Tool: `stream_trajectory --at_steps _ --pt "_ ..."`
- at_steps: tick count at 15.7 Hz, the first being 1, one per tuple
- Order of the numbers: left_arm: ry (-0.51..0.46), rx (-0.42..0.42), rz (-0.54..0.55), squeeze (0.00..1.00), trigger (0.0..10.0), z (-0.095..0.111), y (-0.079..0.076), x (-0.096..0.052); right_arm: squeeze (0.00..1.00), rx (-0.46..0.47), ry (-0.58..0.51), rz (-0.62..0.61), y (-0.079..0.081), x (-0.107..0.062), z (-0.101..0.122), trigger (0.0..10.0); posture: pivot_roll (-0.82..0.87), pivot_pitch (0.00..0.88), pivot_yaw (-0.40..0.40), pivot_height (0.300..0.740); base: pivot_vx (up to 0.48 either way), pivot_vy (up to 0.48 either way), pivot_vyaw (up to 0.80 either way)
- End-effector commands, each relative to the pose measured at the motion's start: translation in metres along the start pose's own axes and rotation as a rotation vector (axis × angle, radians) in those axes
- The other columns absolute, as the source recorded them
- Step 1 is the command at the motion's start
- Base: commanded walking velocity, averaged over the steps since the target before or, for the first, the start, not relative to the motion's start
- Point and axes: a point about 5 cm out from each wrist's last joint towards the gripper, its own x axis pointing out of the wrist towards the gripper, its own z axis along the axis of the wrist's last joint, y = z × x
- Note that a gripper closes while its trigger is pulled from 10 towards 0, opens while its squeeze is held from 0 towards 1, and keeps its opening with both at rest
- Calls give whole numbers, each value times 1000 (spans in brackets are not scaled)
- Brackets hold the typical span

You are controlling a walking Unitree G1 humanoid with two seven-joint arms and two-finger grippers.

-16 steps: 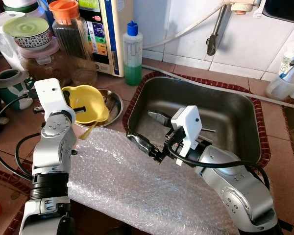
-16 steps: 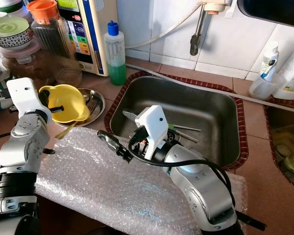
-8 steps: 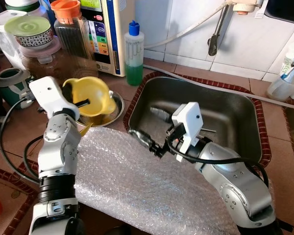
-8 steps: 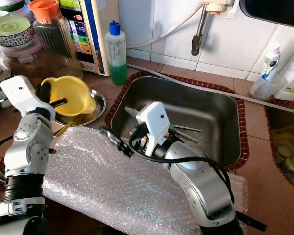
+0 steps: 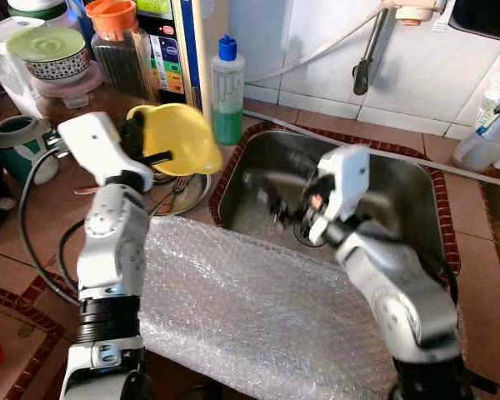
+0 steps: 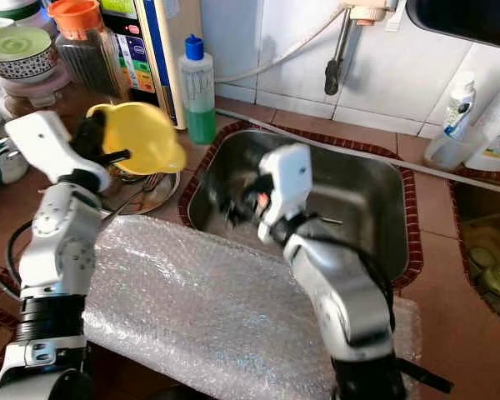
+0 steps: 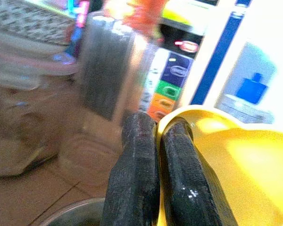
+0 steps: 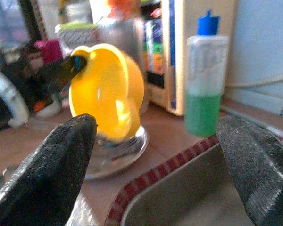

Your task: Kitchen organization

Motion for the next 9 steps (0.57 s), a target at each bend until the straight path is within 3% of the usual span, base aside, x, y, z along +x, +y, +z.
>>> stream_trajectory --at_steps 1,5,8,9 --pt "-31 25 -47 0 0 4 -9 -2 0 30 -32 -28 -5 2 8 10000 -11 105 4 740 0 0 0" --pt "-22 33 -153 0 0 -4 -36 -8 0 108 -76 -22 0 14 16 10000 -15 103 5 740 0 0 0" --pt "-24 17 -219 0 0 -6 -53 -12 0 99 -72 -28 2 18 15 10000 -13 104 6 740 0 0 0" --pt "-32 17 -294 0 0 -5 -70 -16 0 50 -56 -62 0 22 12 10000 -11 105 8 740 0 0 0"
